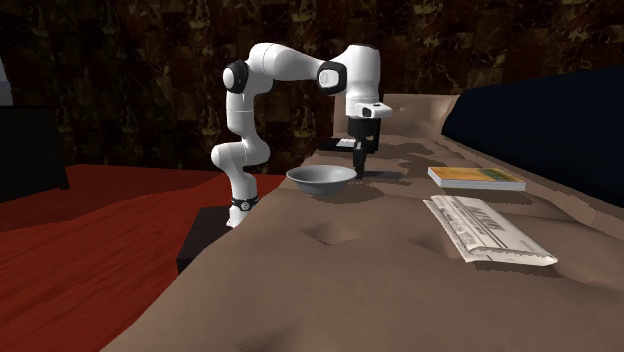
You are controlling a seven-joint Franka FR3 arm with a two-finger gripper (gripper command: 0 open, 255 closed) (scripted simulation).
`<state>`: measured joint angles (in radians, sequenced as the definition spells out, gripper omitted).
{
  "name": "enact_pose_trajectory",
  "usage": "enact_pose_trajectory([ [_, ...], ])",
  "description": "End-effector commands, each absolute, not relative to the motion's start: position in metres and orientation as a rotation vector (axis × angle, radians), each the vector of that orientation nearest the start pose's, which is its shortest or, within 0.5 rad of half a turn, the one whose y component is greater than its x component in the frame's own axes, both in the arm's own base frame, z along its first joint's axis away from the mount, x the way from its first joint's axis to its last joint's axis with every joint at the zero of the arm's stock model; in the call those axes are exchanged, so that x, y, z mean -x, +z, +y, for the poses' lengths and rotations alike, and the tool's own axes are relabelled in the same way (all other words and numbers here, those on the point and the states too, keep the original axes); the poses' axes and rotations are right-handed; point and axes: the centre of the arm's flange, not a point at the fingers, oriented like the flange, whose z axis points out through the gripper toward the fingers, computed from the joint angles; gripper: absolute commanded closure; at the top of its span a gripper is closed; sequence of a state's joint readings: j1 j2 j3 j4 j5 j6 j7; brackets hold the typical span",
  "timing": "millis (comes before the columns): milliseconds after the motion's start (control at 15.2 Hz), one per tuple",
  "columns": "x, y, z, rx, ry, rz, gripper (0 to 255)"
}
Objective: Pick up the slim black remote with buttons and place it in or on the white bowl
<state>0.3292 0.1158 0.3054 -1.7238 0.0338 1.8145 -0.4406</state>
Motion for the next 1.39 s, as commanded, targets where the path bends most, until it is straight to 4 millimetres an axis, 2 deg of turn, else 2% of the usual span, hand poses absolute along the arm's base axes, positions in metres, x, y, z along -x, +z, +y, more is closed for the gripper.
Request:
enact_pose_trajectory([
  [0,-0.481,0.512,0.350,2.649,0.046,-1.562,255],
  [1320,-0.481,0.618,0.350,2.649,0.046,-1.562,255],
])
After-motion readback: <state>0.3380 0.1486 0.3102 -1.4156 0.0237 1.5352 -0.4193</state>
